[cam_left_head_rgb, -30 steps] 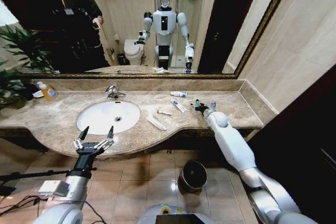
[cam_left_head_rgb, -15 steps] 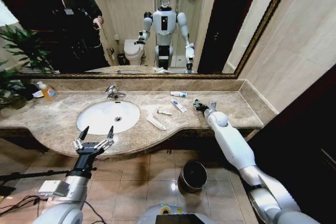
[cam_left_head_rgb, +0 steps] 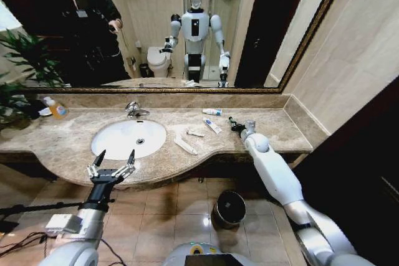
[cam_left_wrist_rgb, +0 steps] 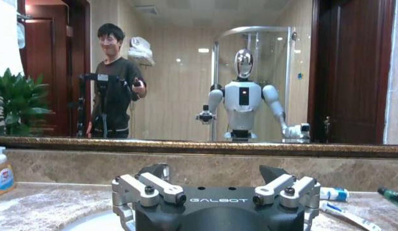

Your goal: Pick up the trash from the sink and place it in the trash bin.

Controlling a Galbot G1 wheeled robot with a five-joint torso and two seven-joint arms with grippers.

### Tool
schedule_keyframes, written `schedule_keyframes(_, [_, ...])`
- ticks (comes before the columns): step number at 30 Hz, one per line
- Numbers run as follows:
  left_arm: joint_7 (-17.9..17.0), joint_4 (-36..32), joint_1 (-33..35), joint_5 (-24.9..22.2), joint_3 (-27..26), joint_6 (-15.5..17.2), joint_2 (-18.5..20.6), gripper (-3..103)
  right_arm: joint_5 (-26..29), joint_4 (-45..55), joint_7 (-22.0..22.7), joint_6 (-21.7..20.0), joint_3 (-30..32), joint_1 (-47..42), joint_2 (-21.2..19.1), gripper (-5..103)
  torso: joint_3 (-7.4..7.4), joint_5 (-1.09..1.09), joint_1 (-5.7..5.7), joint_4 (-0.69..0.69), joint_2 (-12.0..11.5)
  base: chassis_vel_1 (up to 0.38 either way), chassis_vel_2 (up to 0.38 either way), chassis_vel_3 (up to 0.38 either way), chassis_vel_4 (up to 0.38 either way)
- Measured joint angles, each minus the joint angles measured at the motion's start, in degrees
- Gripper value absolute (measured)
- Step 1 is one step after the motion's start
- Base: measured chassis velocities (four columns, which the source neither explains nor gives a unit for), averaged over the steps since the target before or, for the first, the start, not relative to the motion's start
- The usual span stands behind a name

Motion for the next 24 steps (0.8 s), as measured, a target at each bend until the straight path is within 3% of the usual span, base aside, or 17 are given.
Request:
schedule_keyframes(5, [0.00,0.00,0.00,0.00,0.00,0.00,0.00,100,1.92,8.70,-0.48,0.02,2.83,-5.85,-1.78,4,0.00,0.02,0.00,0.00,0.00,0.000,0.000,0.000,0.000])
schedule_keyframes(14, [0.00,0.00,0.00,0.00,0.00,0.00,0.00,100,7.72,29.03,-3.15,1.36,13.05,-24.35,-7.84,4,-0.01,0.00,-0.01,-0.02,0.01,0.000,0.000,0.000,0.000])
schedule_keyframes(24, [0.00,0.00,0.00,0.00,0.00,0.00,0.00,100,8.51,37.88,-8.04,9.86,20.95,-43.28,-7.58,4,-0.01,0.00,-0.01,-0.01,0.01,0.000,0.000,0.000,0.000])
